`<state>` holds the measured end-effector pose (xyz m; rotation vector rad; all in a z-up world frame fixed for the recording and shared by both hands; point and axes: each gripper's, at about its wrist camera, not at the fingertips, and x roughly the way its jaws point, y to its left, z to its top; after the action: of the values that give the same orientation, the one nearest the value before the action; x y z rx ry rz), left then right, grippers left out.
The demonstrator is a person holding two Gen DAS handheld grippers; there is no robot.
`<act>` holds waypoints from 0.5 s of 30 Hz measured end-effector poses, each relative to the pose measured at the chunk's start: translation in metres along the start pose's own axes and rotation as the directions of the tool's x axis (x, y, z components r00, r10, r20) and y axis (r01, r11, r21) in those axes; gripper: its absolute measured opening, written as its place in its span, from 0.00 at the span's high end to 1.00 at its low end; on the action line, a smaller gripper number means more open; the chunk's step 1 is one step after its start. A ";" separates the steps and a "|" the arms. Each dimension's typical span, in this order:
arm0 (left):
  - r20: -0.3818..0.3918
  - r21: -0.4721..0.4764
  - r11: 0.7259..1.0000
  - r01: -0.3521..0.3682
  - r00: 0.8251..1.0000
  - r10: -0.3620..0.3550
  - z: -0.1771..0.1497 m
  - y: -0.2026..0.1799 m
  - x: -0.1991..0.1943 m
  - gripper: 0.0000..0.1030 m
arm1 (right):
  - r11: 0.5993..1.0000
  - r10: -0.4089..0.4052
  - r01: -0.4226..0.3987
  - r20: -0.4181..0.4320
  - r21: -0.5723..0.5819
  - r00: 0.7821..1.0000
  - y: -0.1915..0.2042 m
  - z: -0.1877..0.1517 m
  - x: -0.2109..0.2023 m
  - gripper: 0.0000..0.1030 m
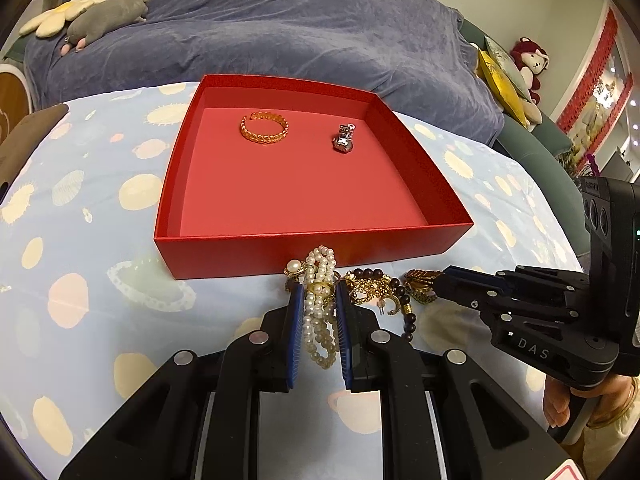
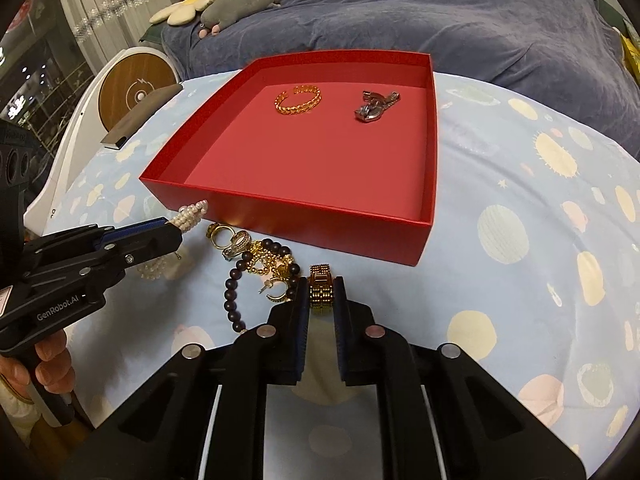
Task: Organize jewelry
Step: 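Grasp the pearl necklace with the left tool while the right tool grasps the gold watch, then lower the pearl necklace and gold watch into the red box and open both tools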
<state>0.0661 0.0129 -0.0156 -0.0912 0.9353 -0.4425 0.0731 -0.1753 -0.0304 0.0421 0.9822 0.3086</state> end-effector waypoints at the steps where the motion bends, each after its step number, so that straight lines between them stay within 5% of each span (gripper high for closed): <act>1: 0.001 0.001 1.000 -0.002 1.000 0.002 0.000 -0.001 0.000 0.87 | 1.000 0.003 -0.003 0.001 0.007 1.000 -0.001 0.000 -0.001 0.89; 15: 0.044 0.000 1.000 0.019 0.999 -0.019 0.008 -0.011 -0.017 0.87 | 0.999 0.030 -0.034 0.119 0.037 0.992 -0.007 0.006 -0.049 0.89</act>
<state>0.0604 0.0093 0.0046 -0.1095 0.8919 -0.4561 0.0544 -0.1947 0.0116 0.1110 0.8706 0.3126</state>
